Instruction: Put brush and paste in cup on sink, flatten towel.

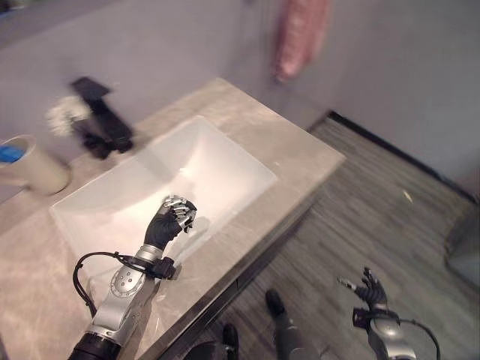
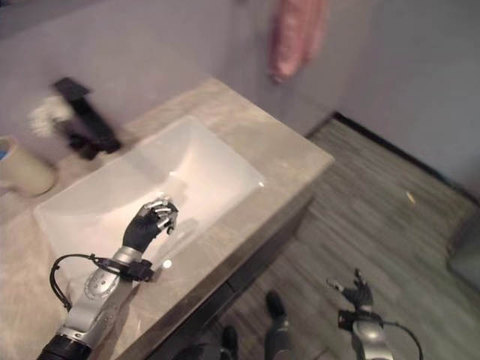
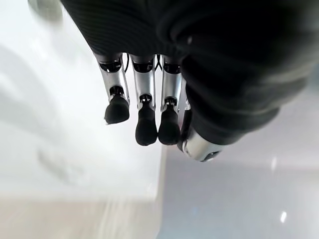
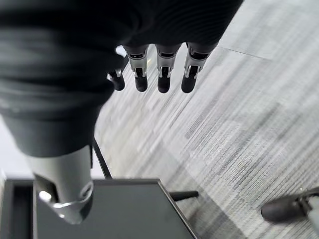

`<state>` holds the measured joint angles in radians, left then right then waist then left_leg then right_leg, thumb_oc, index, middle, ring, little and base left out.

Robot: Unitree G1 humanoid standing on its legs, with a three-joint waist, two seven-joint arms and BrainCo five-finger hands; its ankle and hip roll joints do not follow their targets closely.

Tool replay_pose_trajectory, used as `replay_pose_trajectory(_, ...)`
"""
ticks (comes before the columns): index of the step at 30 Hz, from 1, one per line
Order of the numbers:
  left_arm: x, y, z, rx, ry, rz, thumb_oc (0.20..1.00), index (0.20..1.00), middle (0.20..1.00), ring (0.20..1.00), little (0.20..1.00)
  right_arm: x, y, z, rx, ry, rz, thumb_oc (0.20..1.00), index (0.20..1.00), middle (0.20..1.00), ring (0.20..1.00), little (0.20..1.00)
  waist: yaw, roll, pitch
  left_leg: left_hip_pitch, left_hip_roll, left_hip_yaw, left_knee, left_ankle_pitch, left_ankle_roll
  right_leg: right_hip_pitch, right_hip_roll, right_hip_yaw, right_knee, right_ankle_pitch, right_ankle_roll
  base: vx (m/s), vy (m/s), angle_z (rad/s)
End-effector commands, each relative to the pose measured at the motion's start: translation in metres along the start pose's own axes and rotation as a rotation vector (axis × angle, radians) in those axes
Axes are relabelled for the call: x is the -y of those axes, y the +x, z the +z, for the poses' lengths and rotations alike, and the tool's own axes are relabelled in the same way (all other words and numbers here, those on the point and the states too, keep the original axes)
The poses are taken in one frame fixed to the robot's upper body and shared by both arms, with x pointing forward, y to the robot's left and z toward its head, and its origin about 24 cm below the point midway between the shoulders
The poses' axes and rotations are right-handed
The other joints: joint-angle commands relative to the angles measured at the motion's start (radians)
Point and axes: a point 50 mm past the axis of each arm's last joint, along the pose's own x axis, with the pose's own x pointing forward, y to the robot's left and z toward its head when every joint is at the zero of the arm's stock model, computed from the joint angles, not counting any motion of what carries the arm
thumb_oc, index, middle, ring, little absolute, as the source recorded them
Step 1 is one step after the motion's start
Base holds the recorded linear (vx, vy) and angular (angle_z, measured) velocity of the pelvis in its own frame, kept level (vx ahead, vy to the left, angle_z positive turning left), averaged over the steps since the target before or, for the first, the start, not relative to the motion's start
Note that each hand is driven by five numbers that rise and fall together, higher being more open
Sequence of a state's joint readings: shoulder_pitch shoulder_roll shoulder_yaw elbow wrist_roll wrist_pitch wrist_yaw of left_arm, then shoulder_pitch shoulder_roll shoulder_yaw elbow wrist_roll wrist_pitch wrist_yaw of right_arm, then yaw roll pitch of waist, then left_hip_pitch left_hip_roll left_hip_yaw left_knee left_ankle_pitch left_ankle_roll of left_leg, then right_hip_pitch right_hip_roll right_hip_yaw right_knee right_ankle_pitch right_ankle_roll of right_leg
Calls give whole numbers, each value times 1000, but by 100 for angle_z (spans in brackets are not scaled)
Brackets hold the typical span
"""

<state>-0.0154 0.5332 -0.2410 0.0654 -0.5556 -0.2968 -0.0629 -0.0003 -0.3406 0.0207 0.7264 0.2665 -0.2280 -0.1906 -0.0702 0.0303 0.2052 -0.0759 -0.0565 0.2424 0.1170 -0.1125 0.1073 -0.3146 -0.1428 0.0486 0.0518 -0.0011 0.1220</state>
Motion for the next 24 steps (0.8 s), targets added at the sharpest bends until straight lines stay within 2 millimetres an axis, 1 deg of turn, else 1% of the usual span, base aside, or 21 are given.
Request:
replay_pose_trajectory(1, 0, 6, 23, 149, 22, 17, 200, 200, 200, 200, 200, 13, -3, 9, 75, 11, -35, 1000, 1000, 1000, 1000, 1000, -14, 30, -33, 53, 16, -61, -103, 59, -77, 44, -38, -128, 48, 96, 46, -200, 29, -125)
replay_pose_trajectory(3, 1, 8, 23, 155, 13, 20, 200, 200, 200, 200, 200, 13, -4, 8, 76, 8, -36, 1000, 1000, 1000, 1000, 1000, -14, 33, -38, 60, 21, -46, -114, 64, -76, 54, -44, -122, 65, 94, 48, -109, -18, -96)
replay_pose_trajectory(4, 6, 12, 23, 163, -7, 18, 200, 200, 200, 200, 200, 17, -5, 7, 72, 5, -59, 1000, 1000, 1000, 1000, 1000, -7, 40, -50, 70, 37, -8, -128, 70, -79, 107, -77, -173, 88, 79, 49, -96, -41, -96)
replay_pose_trajectory(5, 6, 12, 24, 163, -7, 18, 200, 200, 200, 200, 200, 17, -5, 7, 72, 5, -59, 1000, 1000, 1000, 1000, 1000, -5, 39, -51, 67, 37, -6, -128, 73, -79, 105, -77, -172, 84, 83, 49, -117, -52, -77)
replay_pose_trajectory(7, 8, 17, 24, 166, -13, 15, 200, 200, 200, 200, 200, 17, -7, 5, 68, -18, -62, 1000, 1000, 1000, 1000, 1000, 3, 36, -68, 69, 53, 43, -120, 74, -82, 162, -113, -244, 104, 66, 50, -78, -83, -44)
replay_pose_trajectory(8, 8, 17, 23, 164, -17, 19, 200, 200, 200, 200, 200, 16, -8, 5, 69, -28, -46, 1000, 1000, 1000, 1000, 1000, 3, 29, -80, 74, 52, 55, -121, 71, -84, 184, -111, -239, 89, 72, 53, -48, -84, -32)
replay_pose_trajectory(9, 8, 17, 23, 164, -17, 19, 200, 200, 200, 200, 200, 16, -9, 5, 68, -28, -46, 1000, 1000, 1000, 1000, 1000, 4, 29, -79, 75, 52, 56, -121, 71, -84, 185, -111, -239, 87, 72, 53, 5, -69, -80)
replay_pose_trajectory(10, 8, 17, 22, 164, -22, 26, 200, 200, 200, 200, 200, 16, -9, 5, 71, -44, -44, 1000, 1000, 1000, 1000, 1000, 6, 22, -91, 76, 56, 75, -116, 70, -83, 197, -115, -242, 89, 77, 59, -13, -163, -87)
replay_pose_trajectory(11, 7, 18, 23, 167, -29, 43, 200, 200, 200, 200, 200, 14, -10, 5, 73, -60, -25, 1000, 1000, 1000, 1000, 1000, 13, 10, -105, 75, 69, 104, -104, 65, -80, 215, -114, -262, 113, 58, 62, -13, -163, -83)
replay_pose_trajectory(12, 7, 18, 23, 166, -29, 43, 200, 200, 200, 200, 200, 14, -11, 5, 73, -60, -25, 1000, 1000, 1000, 1000, 1000, 14, 9, -104, 76, 69, 105, -103, 64, -80, 215, -114, -260, 114, 58, 62, 8, -282, -52)
replay_pose_trajectory(13, 4, 16, 22, 159, -22, 66, 200, 200, 200, 200, 200, 12, -11, 4, 68, -65, -20, 1000, 1000, 1000, 1000, 1000, 26, -4, -118, 83, 84, 132, -102, 47, -94, 258, -95, -306, 81, 25, 78, 19, -249, -54)
replay_pose_trajectory(14, 2, 15, 22, 160, -7, 81, 200, 200, 200, 200, 200, 13, -11, 4, 63, -47, -27, 1000, 1000, 1000, 1000, 1000, 23, -10, -121, 88, 95, 149, -109, 54, -102, 260, -79, -297, 61, 20, 72, 28, -362, -67)
replay_pose_trajectory(15, 0, 15, 22, 154, 0, 92, 200, 200, 200, 200, 200, 16, -14, 2, 56, -35, -31, 1000, 1000, 1000, 1000, 1000, 20, -14, -120, 90, 107, 146, -106, 61, -109, 258, -57, -269, 62, 0, 60, -60, -376, -56)
replay_pose_trajectory(16, -2, 16, 19, 138, 7, 98, 200, 200, 200, 200, 200, 20, -16, -2, 45, -26, -35, 1000, 1000, 1000, 1000, 1000, 11, -20, -119, 76, 131, 155, -91, 90, -114, 253, -25, -246, 56, -2, 33, -46, -369, -49)
replay_pose_trajectory(17, -2, 17, 17, 129, 10, 95, 200, 200, 200, 200, 200, 24, -18, -3, 41, -25, -39, 1000, 1000, 1000, 1000, 1000, 6, -22, -122, 73, 141, 150, -84, 93, -120, 260, -10, -234, 47, -6, 25, -44, -354, -25)
replay_pose_trajectory(19, -4, 14, 10, 88, 25, 103, 200, 200, 200, 200, 200, 32, -18, -5, 29, -66, -46, 1000, 1000, 1000, 1000, 1000, 1, -29, -117, 65, 165, 128, -44, 95, -131, 280, 24, -222, 24, -17, -1, 16, -305, -15)
replay_pose_trajectory(20, -5, 12, 6, 69, 23, 106, 200, 200, 200, 200, 200, 34, -17, -4, 30, -88, -43, 1000, 1000, 1000, 1000, 1000, 4, -33, -111, 50, 168, 92, 0, 87, -135, 287, 35, -212, 17, -21, -9, -2, -291, -20)
replay_pose_trajectory(21, -5, 8, -4, 22, 42, 119, 200, 200, 200, 200, 200, 34, -13, 1, 42, -148, -22, 1000, 1000, 1000, 1000, 1000, 48, -32, -88, -2, 83, -114, 45, 98, -140, 285, 54, -174, 14, -26, -23, 1, -222, -40)
replay_pose_trajectory(22, -6, 6, -13, -21, 44, 127, 200, 200, 200, 200, 200, 36, -11, 0, 33, -170, -23, 1000, 1000, 1000, 1000, 1000, 66, -36, -83, -33, 43, -189, 23, 104, -144, 294, 61, -157, 5, -26, -26, -7, -152, -63)
replay_pose_trajectory(23, -6, 6, -13, -20, 44, 127, 200, 200, 200, 200, 200, 36, -11, 0, 34, -170, -23, 1000, 1000, 1000, 1000, 1000, 65, -37, -85, -36, 42, -190, 21, 108, -143, 292, 61, -159, 4, -24, -26, 6, -105, -94)
replay_pose_trajectory(24, -6, 5, -23, -65, 52, 130, 200, 200, 200, 200, 200, 39, -11, -2, 23, -186, -34, 1000, 1000, 1000, 1000, 1000, 74, -39, -80, -73, 45, -215, 4, 145, -155, 300, 65, -150, -2, -16, -28, 0, -85, -90)
